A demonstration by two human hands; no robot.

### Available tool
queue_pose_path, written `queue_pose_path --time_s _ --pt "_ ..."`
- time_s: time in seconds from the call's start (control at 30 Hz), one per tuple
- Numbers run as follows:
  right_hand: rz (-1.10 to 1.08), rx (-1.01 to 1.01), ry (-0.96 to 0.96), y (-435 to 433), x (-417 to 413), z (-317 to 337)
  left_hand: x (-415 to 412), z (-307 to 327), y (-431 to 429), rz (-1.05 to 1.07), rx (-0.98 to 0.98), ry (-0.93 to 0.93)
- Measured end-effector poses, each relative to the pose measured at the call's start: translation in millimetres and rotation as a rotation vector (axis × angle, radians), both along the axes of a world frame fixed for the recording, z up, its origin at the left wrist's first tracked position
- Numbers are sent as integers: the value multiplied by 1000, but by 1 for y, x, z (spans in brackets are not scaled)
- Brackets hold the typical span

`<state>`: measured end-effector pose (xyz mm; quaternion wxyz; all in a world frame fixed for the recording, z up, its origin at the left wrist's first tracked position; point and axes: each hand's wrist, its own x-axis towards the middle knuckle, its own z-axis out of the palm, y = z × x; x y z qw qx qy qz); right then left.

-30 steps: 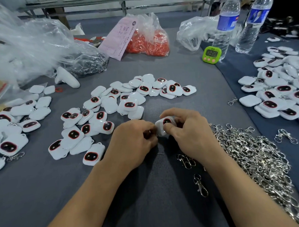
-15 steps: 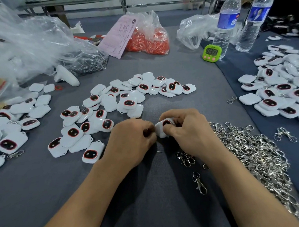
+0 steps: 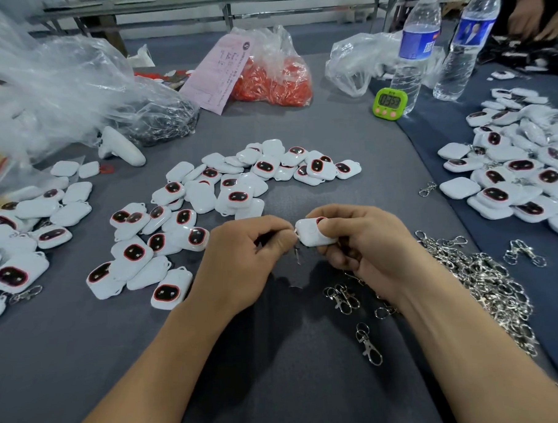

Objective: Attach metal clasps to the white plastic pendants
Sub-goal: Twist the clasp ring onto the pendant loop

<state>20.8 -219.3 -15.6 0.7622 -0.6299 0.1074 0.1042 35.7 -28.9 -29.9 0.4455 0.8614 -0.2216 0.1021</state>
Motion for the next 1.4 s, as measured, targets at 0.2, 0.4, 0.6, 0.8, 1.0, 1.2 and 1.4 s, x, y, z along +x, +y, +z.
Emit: queue_pose_path --time_s 0.2,0.4,0.6,0.8,1.0,1.2,1.4 --pt "41 138 8 0 -1 -1 1 6 4 -87 -65 94" --pt "45 250 14 10 -3 -4 -1 14 16 -19 80 -127" --pt "85 455 -30 18 -4 -3 -7 11 -5 -9 -622 404" --pt "-115 279 -113 21 -5 -4 -4 10 -6 66 -469 330" --pt "-127 65 -226 25 -7 -8 -9 9 2 134 179 -173" --pt "-133 16 -195 28 -7 -6 -10 7 1 184 173 -60" --pt "-105 251 -25 17 -1 -6 -6 8 -5 63 -303 419"
